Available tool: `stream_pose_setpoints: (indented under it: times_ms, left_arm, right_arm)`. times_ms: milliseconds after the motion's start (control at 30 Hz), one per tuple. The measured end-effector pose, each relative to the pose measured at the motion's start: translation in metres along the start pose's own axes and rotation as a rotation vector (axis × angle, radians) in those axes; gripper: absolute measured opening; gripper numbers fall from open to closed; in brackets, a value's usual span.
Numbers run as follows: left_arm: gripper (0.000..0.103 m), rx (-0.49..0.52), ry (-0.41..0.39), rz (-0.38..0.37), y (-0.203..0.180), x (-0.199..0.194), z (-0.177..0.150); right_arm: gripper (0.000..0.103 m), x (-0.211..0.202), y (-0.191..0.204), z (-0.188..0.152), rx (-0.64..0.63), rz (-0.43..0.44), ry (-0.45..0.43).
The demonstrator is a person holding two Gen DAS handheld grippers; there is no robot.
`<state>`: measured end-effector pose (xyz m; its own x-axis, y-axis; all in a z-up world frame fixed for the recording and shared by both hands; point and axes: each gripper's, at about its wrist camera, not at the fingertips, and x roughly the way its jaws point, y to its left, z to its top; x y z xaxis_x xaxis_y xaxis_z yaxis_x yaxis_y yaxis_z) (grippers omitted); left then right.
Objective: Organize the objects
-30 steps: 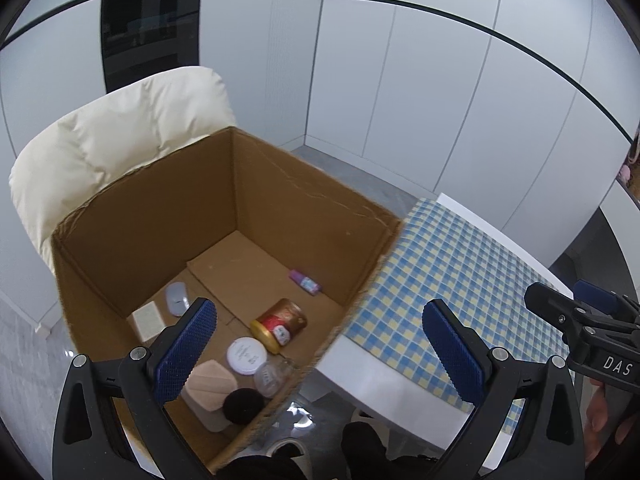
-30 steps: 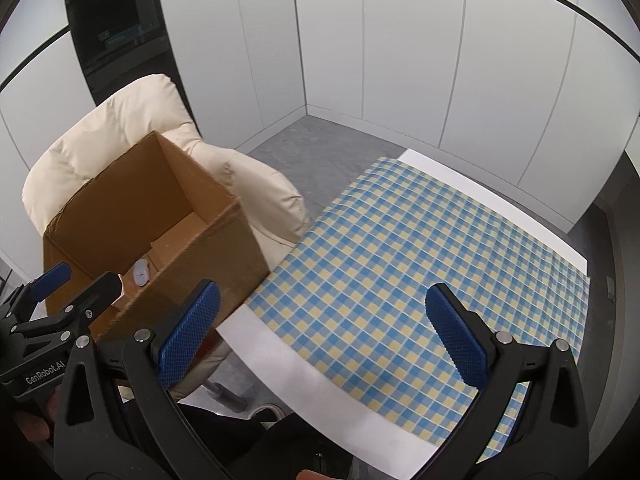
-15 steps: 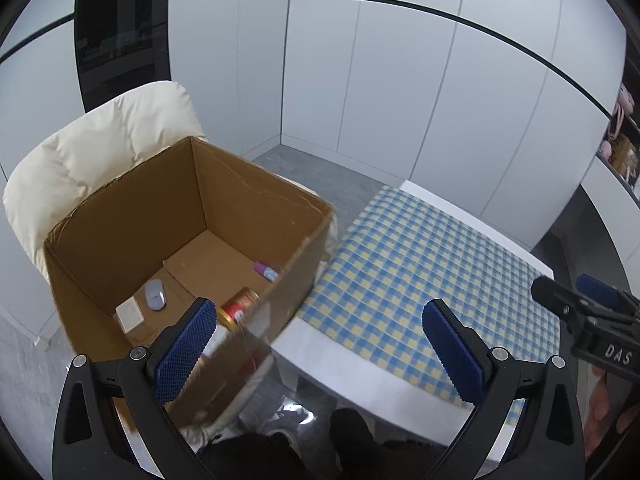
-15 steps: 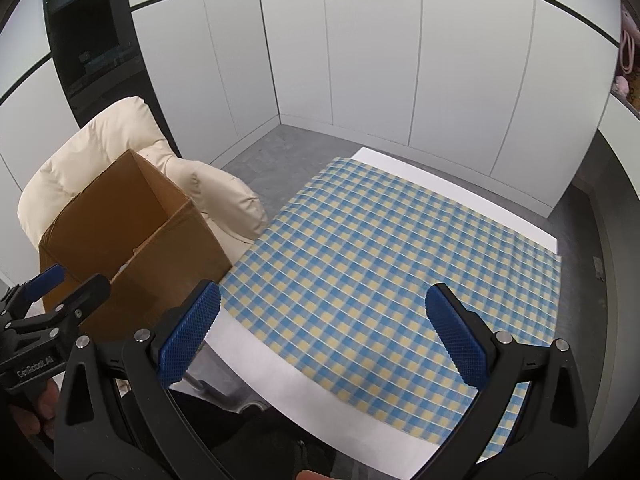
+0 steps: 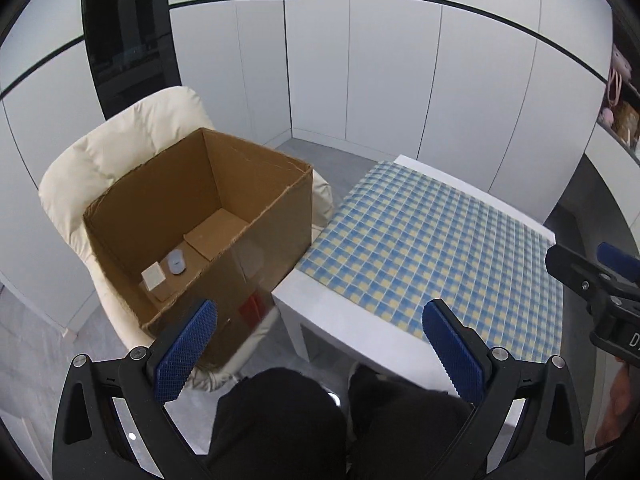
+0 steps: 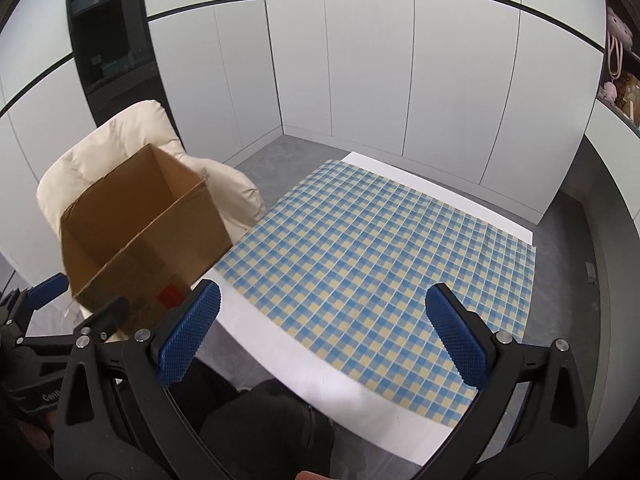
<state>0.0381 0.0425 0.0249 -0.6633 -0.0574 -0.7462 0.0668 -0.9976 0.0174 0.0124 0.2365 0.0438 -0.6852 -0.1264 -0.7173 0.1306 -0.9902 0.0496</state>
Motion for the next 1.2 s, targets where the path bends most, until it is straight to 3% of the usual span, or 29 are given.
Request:
stream_pose_setpoints:
  times_ms: [333,667,1200]
  left_arm:
    - [0.103,-0.018,0.045,-0.050,-0.005,-0.001,-0.013]
    - [0.103,-0.003,0.082,-0.049,-0.015,0.015,-0.012]
    - [0.103,0.025,0.074,-0.071,-0.029,0.012,-0.014]
  right_arm:
    - [0.103,-0.010,-0.010,-0.022,0.015,-0.008,0.068]
    - [0.103,0.001,-0.020,-0.024,0.035,-0.024,0.114]
    - [0.103,0.001,-0.024,-0.028,0.040,-0.041,0.119]
